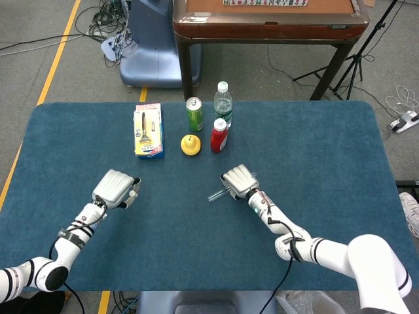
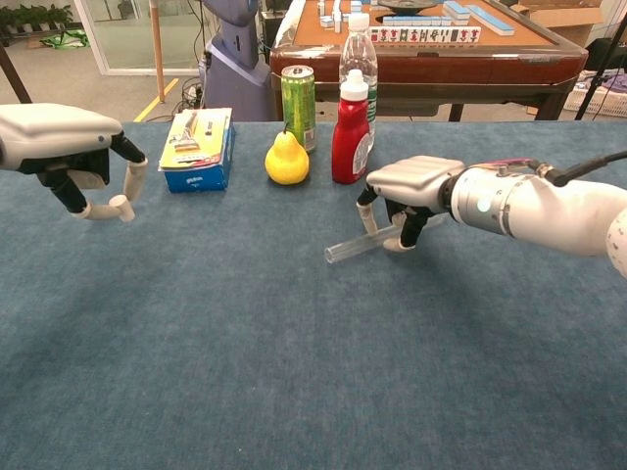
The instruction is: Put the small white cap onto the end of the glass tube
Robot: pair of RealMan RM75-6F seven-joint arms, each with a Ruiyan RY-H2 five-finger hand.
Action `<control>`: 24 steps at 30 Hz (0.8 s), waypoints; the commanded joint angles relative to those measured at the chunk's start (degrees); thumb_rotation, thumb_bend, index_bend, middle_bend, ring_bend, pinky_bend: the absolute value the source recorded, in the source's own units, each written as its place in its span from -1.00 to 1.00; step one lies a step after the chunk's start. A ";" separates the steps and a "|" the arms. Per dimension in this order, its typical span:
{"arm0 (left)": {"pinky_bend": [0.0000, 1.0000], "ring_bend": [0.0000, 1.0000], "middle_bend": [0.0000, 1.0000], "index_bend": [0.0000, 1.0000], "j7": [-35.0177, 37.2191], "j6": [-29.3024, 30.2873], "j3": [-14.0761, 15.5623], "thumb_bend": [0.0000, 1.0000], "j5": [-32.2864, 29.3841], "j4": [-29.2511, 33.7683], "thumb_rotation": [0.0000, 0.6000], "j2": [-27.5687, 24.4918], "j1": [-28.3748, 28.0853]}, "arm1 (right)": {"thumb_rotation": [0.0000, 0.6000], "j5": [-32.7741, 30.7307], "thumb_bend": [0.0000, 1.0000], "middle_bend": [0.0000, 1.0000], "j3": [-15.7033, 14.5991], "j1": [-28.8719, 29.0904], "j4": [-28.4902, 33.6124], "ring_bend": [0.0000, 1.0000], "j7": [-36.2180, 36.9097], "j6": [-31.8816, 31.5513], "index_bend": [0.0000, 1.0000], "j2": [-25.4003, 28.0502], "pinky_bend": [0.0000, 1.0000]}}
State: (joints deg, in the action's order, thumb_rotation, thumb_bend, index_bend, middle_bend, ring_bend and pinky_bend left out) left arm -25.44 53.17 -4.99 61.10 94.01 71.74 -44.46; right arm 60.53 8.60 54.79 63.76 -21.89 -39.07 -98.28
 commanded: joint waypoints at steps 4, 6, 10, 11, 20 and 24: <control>1.00 1.00 1.00 0.06 3.43 -0.39 -2.21 -0.41 -0.64 1.58 1.00 -2.46 -0.21 | 1.00 1.55 -0.21 1.00 2.07 -1.02 4.60 1.00 3.89 -2.63 0.41 3.14 1.00; 1.00 1.00 1.00 0.06 5.05 -0.30 -3.36 -0.41 -0.59 2.60 1.00 -3.90 -0.28 | 1.00 2.52 -0.21 1.00 3.03 -1.48 6.84 1.00 5.81 -3.93 0.46 4.67 1.00; 1.00 1.00 1.00 0.06 9.21 0.95 -5.94 -0.41 0.40 4.97 1.00 -6.10 -0.01 | 1.00 4.00 -0.20 1.00 4.68 -2.23 10.73 1.00 9.29 -5.87 0.53 7.22 1.00; 1.00 1.00 1.00 0.06 10.61 1.27 -6.70 -0.41 0.88 5.77 1.00 -6.75 0.07 | 1.00 4.28 -0.20 1.00 5.15 -2.38 11.68 1.00 10.19 -6.29 0.54 7.86 1.00; 1.00 1.00 1.00 0.07 17.02 3.32 -10.43 -0.41 4.98 10.70 1.00 -9.67 0.06 | 1.00 5.70 -0.18 1.00 7.28 -3.10 16.49 1.00 15.51 -8.32 0.59 10.45 1.00; 1.00 1.00 1.00 0.07 18.19 4.49 -11.63 -0.41 6.97 12.30 1.00 -9.53 -0.44 | 1.00 6.61 -0.18 1.00 7.83 -3.17 16.84 1.00 18.13 -9.13 0.59 10.02 1.00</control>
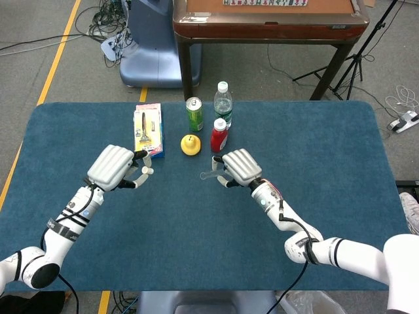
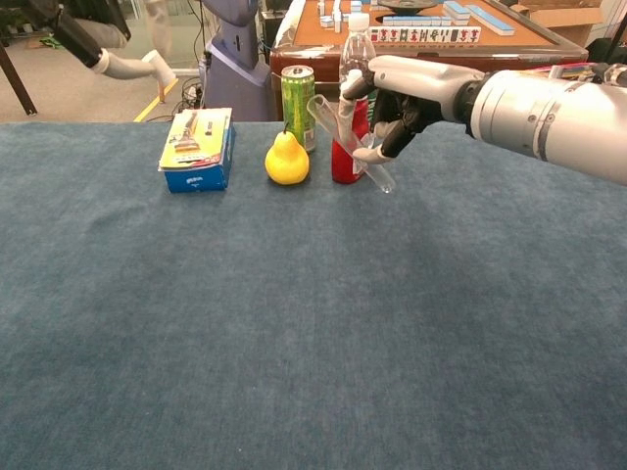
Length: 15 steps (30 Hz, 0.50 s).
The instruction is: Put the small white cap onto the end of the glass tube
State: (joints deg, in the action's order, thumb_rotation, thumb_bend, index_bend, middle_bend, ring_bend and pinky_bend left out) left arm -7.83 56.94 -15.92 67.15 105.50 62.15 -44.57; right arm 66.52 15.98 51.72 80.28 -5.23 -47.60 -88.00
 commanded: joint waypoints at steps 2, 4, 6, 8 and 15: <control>1.00 1.00 1.00 0.07 0.75 1.03 -1.15 -0.41 1.45 1.45 1.00 0.22 -0.66 | 1.00 1.10 -0.17 1.00 0.73 -0.16 0.24 1.00 2.77 -1.17 0.59 -0.75 1.00; 1.00 1.00 1.00 0.07 0.53 1.11 -1.53 -0.41 1.79 2.05 1.00 0.53 -1.21 | 1.00 1.68 -0.17 1.00 1.12 -0.19 0.06 1.00 4.51 -1.82 0.60 -1.40 1.00; 1.00 1.00 1.00 0.08 0.09 1.07 -1.82 -0.41 2.02 2.45 1.00 1.01 -1.85 | 1.00 2.26 -0.17 1.00 1.41 -0.17 -0.19 1.00 6.18 -2.27 0.60 -2.00 1.00; 1.00 1.00 1.00 0.08 -0.70 1.07 -1.93 -0.41 2.14 2.46 1.00 1.53 -2.42 | 1.00 2.66 -0.16 1.00 1.63 -0.06 -0.49 1.00 7.40 -2.51 0.61 -2.52 1.00; 1.00 1.00 1.00 0.09 -4.60 2.29 -2.00 -0.41 3.08 1.17 1.00 4.06 -4.17 | 1.00 3.49 -0.15 1.00 2.22 0.63 -1.50 1.00 10.29 -2.72 0.62 -4.01 1.00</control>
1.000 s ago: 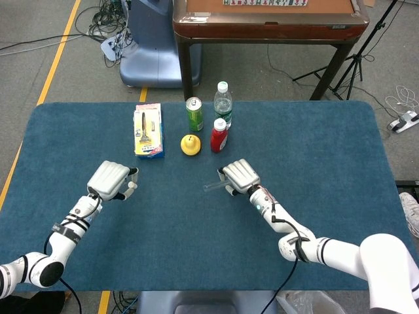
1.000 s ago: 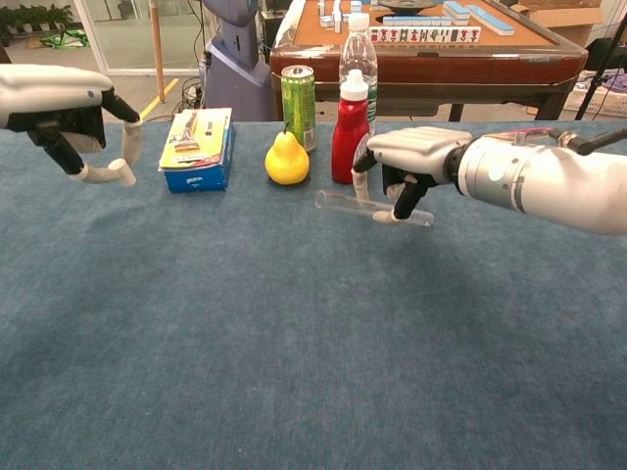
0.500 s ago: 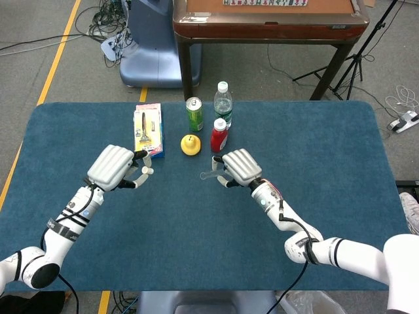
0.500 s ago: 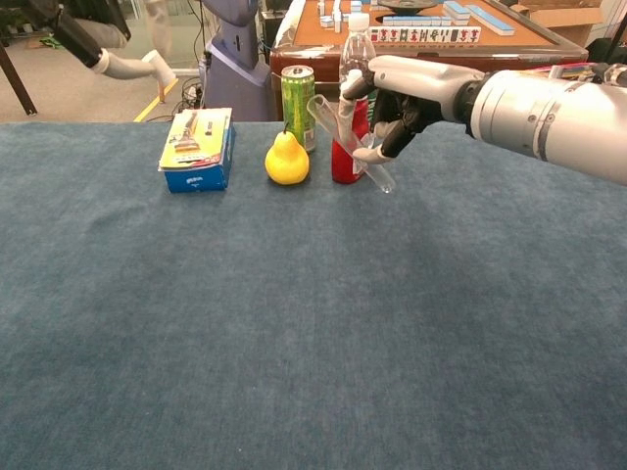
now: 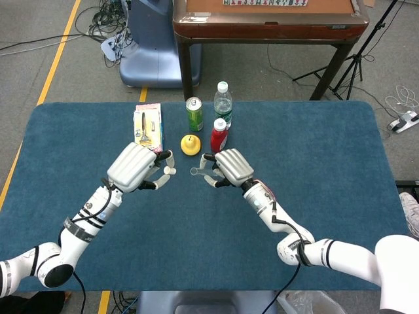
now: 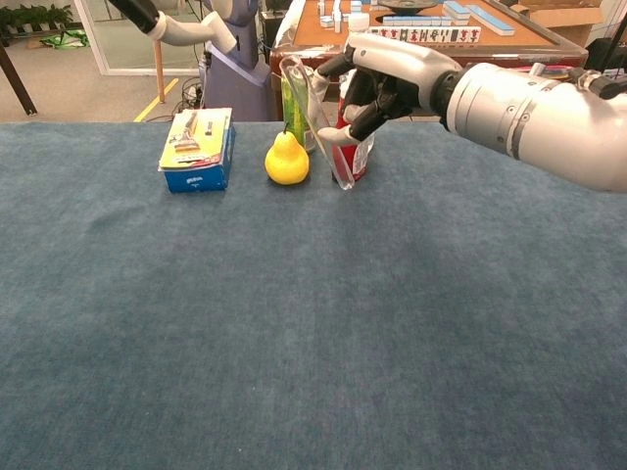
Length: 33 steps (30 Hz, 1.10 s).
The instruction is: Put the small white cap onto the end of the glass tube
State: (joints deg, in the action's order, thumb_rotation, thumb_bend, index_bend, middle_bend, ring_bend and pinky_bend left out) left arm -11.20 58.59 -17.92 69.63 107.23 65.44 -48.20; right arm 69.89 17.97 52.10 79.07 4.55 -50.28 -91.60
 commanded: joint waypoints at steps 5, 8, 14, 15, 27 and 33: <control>1.00 1.00 1.00 0.09 -3.63 1.55 0.25 -0.41 1.60 -1.42 1.00 2.32 -1.36 | 1.00 0.05 -0.13 1.00 0.28 0.74 -0.96 1.00 1.01 0.17 0.62 -1.28 1.00; 1.00 1.00 1.00 0.09 -5.04 1.95 0.39 -0.41 2.01 -1.64 1.00 2.96 -1.79 | 1.00 -0.21 -0.12 1.00 0.30 0.97 -1.38 1.00 1.00 0.36 0.62 -1.63 1.00; 1.00 1.00 1.00 0.09 -6.56 2.12 0.77 -0.41 2.74 -1.76 1.00 3.94 -2.48 | 1.00 -0.61 -0.11 1.00 0.41 1.24 -1.70 1.00 1.05 0.54 0.62 -1.91 1.00; 1.00 1.00 1.00 0.09 -6.78 2.11 0.88 -0.41 2.98 -1.80 1.00 4.16 -2.62 | 1.00 -0.66 -0.11 1.00 0.40 1.25 -1.67 1.00 1.05 0.52 0.62 -1.94 1.00; 1.00 1.00 1.00 0.09 -9.70 2.69 1.38 -0.41 3.50 -2.15 1.00 6.29 -3.67 | 1.00 -1.15 -0.10 1.00 0.32 1.35 -1.06 1.00 0.35 0.30 0.63 -2.01 1.00; 1.00 1.00 1.00 0.09 -10.37 2.80 1.38 -0.41 3.18 -2.22 1.00 6.88 -3.99 | 1.00 -1.28 -0.10 1.00 0.36 1.37 -0.73 1.00 0.18 0.06 0.63 -2.09 1.00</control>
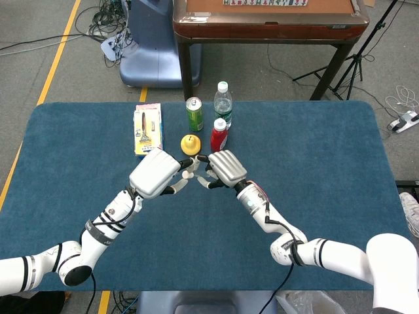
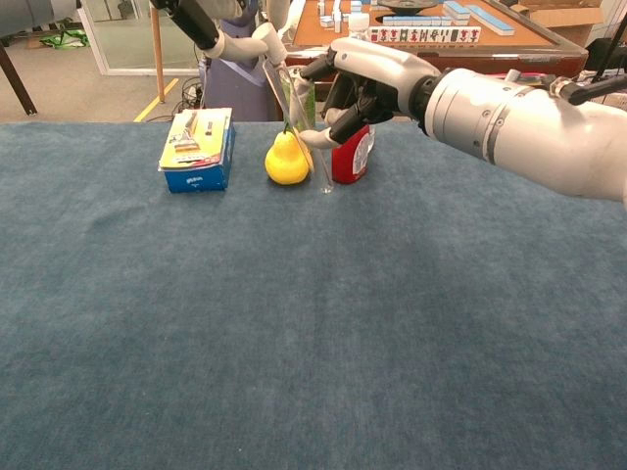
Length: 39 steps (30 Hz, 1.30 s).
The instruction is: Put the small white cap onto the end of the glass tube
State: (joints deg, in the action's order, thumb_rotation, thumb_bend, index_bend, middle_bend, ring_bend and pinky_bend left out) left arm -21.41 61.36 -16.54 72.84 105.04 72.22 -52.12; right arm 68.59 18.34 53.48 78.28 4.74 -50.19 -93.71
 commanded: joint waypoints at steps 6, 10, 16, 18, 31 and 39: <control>1.00 1.00 1.00 0.09 -0.94 -0.16 0.06 -0.41 -0.78 -0.24 1.00 0.34 -0.34 | 1.00 0.07 -0.10 1.00 -0.11 -0.10 0.38 1.00 -0.08 -0.25 0.63 0.11 1.00; 1.00 1.00 1.00 0.09 -1.28 -0.23 0.13 -0.41 -1.12 -0.33 1.00 0.44 -0.46 | 1.00 0.12 -0.10 1.00 -0.17 -0.22 0.55 1.00 0.01 -0.36 0.63 0.24 1.00; 1.00 1.00 1.00 0.09 -2.08 -0.21 0.35 -0.41 -1.28 -0.57 1.00 0.55 -0.62 | 1.00 0.20 -0.10 1.00 -0.25 -0.33 0.72 1.00 0.08 -0.50 0.63 0.38 1.00; 1.00 1.00 1.00 0.09 -2.19 -0.22 0.40 -0.41 -1.43 -0.56 1.00 0.51 -0.62 | 1.00 0.15 -0.10 1.00 -0.24 -0.38 0.76 1.00 0.18 -0.55 0.63 0.40 1.00; 1.00 1.00 1.00 0.09 -3.37 0.12 1.06 -0.41 -0.82 -1.61 1.00 1.37 -0.83 | 1.00 -0.66 -0.07 1.00 0.24 -0.28 1.72 1.00 0.72 -0.29 0.66 0.25 1.00; 1.00 1.00 1.00 0.09 -3.92 -0.39 1.23 -0.41 -1.52 -1.33 1.00 1.56 -1.08 | 1.00 -0.96 0.01 1.00 0.37 -0.38 2.27 1.00 0.55 -0.49 0.74 0.45 1.00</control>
State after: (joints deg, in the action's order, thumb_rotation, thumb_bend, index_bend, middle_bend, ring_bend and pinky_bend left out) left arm -25.29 61.01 -15.32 71.38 103.67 73.77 -53.17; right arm 67.65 18.72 53.13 80.50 5.29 -50.64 -93.28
